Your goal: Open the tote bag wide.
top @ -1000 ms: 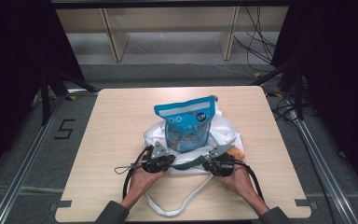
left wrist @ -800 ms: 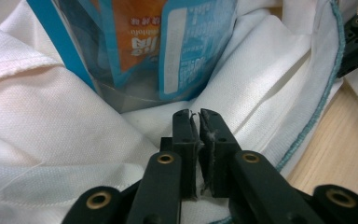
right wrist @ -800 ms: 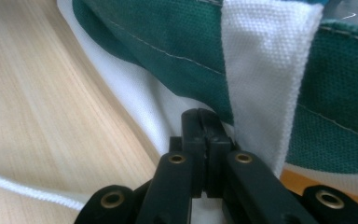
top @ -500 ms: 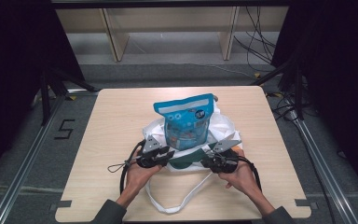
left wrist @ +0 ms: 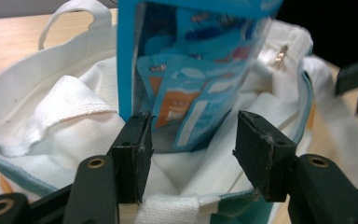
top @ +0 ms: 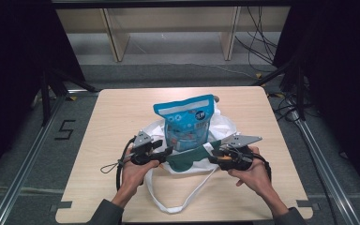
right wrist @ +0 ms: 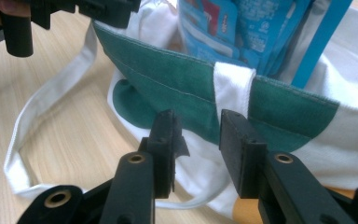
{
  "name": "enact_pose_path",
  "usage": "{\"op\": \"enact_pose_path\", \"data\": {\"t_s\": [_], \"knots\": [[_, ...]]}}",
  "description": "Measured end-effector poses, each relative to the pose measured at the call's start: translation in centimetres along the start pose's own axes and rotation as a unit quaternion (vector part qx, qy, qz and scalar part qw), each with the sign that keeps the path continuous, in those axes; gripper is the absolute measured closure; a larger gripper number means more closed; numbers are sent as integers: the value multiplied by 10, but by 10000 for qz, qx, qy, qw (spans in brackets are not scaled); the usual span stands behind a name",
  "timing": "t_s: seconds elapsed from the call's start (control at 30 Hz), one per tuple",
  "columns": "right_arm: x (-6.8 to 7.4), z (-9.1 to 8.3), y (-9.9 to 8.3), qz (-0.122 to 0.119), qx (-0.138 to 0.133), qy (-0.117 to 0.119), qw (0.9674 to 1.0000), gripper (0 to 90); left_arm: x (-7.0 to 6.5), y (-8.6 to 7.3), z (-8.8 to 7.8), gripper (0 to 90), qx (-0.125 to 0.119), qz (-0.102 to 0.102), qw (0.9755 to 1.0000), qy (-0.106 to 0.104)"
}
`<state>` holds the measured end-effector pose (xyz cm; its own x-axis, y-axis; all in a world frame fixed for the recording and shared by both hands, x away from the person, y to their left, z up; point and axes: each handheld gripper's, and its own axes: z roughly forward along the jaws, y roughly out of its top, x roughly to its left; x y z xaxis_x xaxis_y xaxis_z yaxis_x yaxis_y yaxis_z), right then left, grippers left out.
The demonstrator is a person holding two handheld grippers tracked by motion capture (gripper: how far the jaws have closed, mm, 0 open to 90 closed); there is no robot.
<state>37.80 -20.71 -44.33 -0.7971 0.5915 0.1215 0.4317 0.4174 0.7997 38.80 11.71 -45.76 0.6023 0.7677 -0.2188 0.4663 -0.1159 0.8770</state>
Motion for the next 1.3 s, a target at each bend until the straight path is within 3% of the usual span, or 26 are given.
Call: {"op": "enact_pose_path", "data": {"t_s": [0.1,0.17,0.23,0.33,0.37,0.57,0.7,0.77,0.8,0.9,0.97,1.0,1.13,1.3], "knots": [[2,1,0,-65,-35,-20,10000,660,-1,1,-8,437,-5,-15,10000,-32],[3,-3,1,-175,-60,-67,9998,656,-2,2,-16,422,58,84,9999,8],[4,-7,0,-60,-47,-102,9999,647,-1,-1,-23,417,95,105,9999,32],[0,-13,-1,-116,-106,-174,9997,627,0,-5,-34,412,145,129,9998,43],[0,-17,-2,23,-87,-210,9997,615,0,-7,-37,409,134,110,9998,41],[-10,-28,-6,94,-229,-375,9990,570,0,-15,-52,373,67,46,10000,34],[-13,-36,-11,218,-259,-499,9982,536,-2,-19,-62,356,54,110,9999,42],[-15,-39,-13,108,-257,-550,9981,529,-3,-22,-65,340,21,101,9999,27],[-14,-40,-15,204,-239,-558,9979,525,-4,-24,-67,336,25,116,9999,59],[-17,-43,-19,186,-290,-646,9973,511,-7,-30,-72,313,68,189,9998,25],[-15,-47,-22,343,-287,-692,9966,506,-8,-35,-75,298,62,267,9996,-37],[-16,-48,-23,236,-301,-719,9967,505,-9,-37,-77,294,52,228,9997,-42],[-14,-53,-31,337,-241,-780,9961,483,-9,-44,-84,274,53,281,9996,-63],[-12,-60,-44,424,-303,-856,9950,463,-12,-55,-88,236,34,120,9999,-74]]}}
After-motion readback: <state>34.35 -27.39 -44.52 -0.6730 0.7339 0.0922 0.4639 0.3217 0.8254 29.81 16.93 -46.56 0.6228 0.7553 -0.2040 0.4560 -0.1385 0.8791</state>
